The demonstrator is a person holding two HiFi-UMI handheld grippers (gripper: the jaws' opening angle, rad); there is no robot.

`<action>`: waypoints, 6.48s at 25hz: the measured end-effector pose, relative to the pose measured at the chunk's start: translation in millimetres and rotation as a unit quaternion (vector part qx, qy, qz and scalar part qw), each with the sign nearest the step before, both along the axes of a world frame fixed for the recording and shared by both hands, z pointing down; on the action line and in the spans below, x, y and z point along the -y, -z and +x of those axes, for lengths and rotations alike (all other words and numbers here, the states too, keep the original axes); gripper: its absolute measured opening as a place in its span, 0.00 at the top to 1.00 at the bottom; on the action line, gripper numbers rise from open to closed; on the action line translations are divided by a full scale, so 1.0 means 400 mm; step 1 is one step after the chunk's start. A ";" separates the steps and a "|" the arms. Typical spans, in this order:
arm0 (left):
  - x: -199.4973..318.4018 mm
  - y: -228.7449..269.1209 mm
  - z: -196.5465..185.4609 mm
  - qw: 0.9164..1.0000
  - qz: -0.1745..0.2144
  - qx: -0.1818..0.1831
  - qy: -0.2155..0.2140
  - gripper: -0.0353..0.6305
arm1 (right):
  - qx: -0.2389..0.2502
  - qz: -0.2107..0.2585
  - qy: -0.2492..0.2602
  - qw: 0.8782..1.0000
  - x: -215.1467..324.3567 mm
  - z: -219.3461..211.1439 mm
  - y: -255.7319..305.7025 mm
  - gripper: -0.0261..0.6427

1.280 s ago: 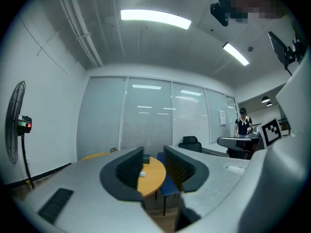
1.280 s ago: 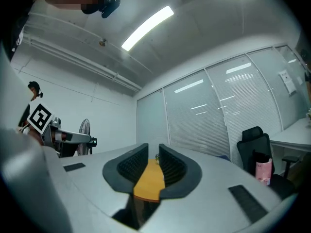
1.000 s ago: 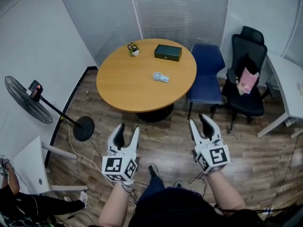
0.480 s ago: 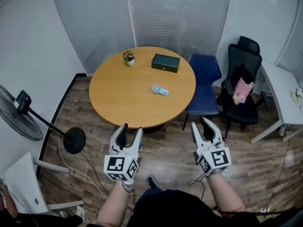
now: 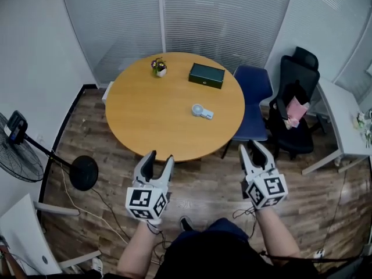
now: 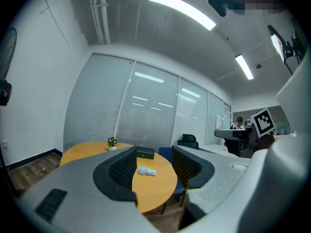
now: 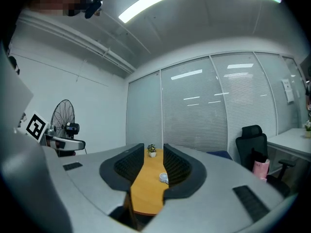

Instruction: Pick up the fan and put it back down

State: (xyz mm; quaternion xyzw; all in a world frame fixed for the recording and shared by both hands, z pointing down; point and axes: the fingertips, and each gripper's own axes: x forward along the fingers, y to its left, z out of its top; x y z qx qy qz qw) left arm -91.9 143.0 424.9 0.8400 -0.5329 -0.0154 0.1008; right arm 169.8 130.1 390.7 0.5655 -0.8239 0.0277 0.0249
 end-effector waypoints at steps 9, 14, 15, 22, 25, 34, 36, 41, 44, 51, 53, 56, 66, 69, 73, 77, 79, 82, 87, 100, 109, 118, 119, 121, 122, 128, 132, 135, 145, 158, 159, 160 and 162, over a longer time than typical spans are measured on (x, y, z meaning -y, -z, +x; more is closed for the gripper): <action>0.113 -0.077 -0.073 0.999 -0.034 -0.001 0.003 0.61 | 0.011 -0.038 -0.002 0.999 0.147 -0.044 -0.092 0.78; 0.193 -0.063 -0.129 0.999 -0.028 0.005 0.028 0.62 | 0.010 -0.056 0.019 0.998 0.262 -0.085 -0.139 0.78; 0.212 -0.060 -0.138 0.999 -0.027 0.007 0.032 0.62 | 0.010 -0.056 0.025 0.998 0.290 -0.093 -0.141 0.78; 0.382 -0.078 -0.139 0.997 -0.040 0.018 0.059 0.62 | 0.005 -0.062 0.055 0.997 0.512 -0.106 -0.177 0.78; 0.464 -0.090 -0.120 0.996 -0.052 0.024 0.067 0.62 | 0.008 -0.073 0.062 0.995 0.623 -0.084 -0.205 0.78; 0.645 -0.168 -0.076 0.988 -0.105 0.043 0.101 0.62 | -0.052 -0.125 0.112 0.984 0.905 -0.009 -0.368 0.76; 0.672 -0.179 -0.069 0.987 -0.112 0.045 0.109 0.62 | -0.059 -0.162 0.144 0.975 0.951 -0.012 -0.440 0.74; 0.711 -0.221 -0.066 0.983 -0.130 0.048 0.120 0.62 | -0.101 -0.239 0.196 0.946 1.017 -0.038 -0.628 0.71; 0.734 -0.253 -0.084 0.981 -0.143 0.044 0.123 0.62 | -0.168 -0.255 0.213 0.928 1.036 -0.060 -0.726 0.71; 0.807 -0.312 -0.130 0.982 -0.164 0.038 0.088 0.62 | -0.268 -0.304 0.249 0.880 1.035 -0.111 -0.905 0.63; 0.830 -0.310 -0.146 0.983 -0.164 0.037 0.074 0.62 | -0.278 -0.320 0.247 0.871 1.044 -0.119 -0.939 0.60; 0.848 -0.311 -0.183 0.983 -0.166 0.035 0.070 0.62 | -0.289 -0.333 0.249 0.862 1.063 -0.139 -0.976 0.57; 0.823 -0.342 -0.256 0.978 -0.185 0.038 0.088 0.62 | -0.338 -0.327 0.269 0.841 1.094 -0.182 -1.037 0.60; 0.818 -0.338 -0.252 0.978 -0.184 0.038 0.089 0.62 | -0.337 -0.335 0.274 0.837 1.094 -0.180 -1.044 0.61; 0.816 -0.326 -0.238 0.979 -0.180 0.039 0.086 0.62 | -0.323 -0.342 0.272 0.839 1.091 -0.180 -1.039 0.62; 0.810 -0.314 -0.229 0.980 -0.177 0.043 0.083 0.62 | -0.299 -0.355 0.261 0.847 1.068 -0.179 -1.034 0.62; 0.809 -0.314 -0.229 0.979 -0.179 0.045 0.085 0.62 | -0.292 -0.354 0.257 0.851 1.061 -0.179 -1.025 0.62; 0.806 -0.310 -0.229 0.979 -0.178 0.043 0.085 0.63 | -0.271 -0.356 0.246 0.860 1.048 -0.180 -1.000 0.62; 0.793 -0.311 -0.216 0.981 -0.174 0.037 0.078 0.63 | -0.227 -0.349 0.233 0.879 1.020 -0.184 -0.937 0.62; 0.814 -0.258 -0.171 0.988 -0.146 0.028 0.045 0.64 | -0.109 -0.287 0.210 0.928 0.974 -0.234 -0.682 0.62; 0.844 -0.234 -0.137 0.990 -0.134 0.025 0.022 0.64 | -0.019 -0.244 0.180 0.953 0.968 -0.242 -0.491 0.62; 0.871 -0.217 -0.126 0.992 -0.124 0.010 0.005 0.65 | 0.052 -0.198 0.164 0.965 0.958 -0.246 -0.313 0.62; 0.872 -0.216 -0.128 0.992 -0.123 0.008 0.004 0.65 | 0.061 -0.193 0.164 0.966 0.956 -0.248 -0.294 0.62; 0.874 -0.212 -0.131 0.993 -0.121 0.003 0.002 0.65 | 0.076 -0.184 0.163 0.966 0.950 -0.250 -0.256 0.62; 0.876 -0.208 -0.132 0.993 -0.119 0.000 0.002 0.65 | 0.082 -0.178 0.162 0.967 0.947 -0.249 -0.238 0.62; 0.885 -0.170 -0.141 0.994 -0.103 -0.019 -0.002 0.65 | 0.113 -0.133 0.141 0.975 0.943 -0.232 -0.132 0.62; 0.891 -0.152 -0.155 0.995 -0.096 -0.032 -0.005 0.65 | 0.140 -0.107 0.131 0.976 0.945 -0.231 -0.072 0.62; 0.890 -0.137 -0.159 0.995 -0.091 -0.033 -0.007 0.66 | 0.158 -0.084 0.131 0.975 0.936 -0.231 -0.022 0.62; 0.903 -0.117 -0.174 0.996 -0.079 -0.029 -0.027 0.66 | 0.188 -0.044 0.123 0.973 0.908 -0.253 0.063 0.62; 0.915 -0.115 -0.198 0.995 -0.079 -0.024 -0.064 0.67 | 0.188 -0.033 0.095 0.977 0.890 -0.288 0.064 0.62; 0.914 -0.113 -0.200 0.994 -0.079 -0.025 -0.067 0.67 | 0.189 -0.032 0.093 0.977 0.889 -0.291 0.065 0.62; 0.913 -0.112 -0.201 0.994 -0.079 -0.026 -0.069 0.67 | 0.190 -0.031 0.091 0.977 0.887 -0.294 0.066 0.62; 0.912 -0.113 -0.204 0.994 -0.079 -0.028 -0.073 0.67 | 0.193 -0.030 0.087 0.977 0.885 -0.298 0.066 0.62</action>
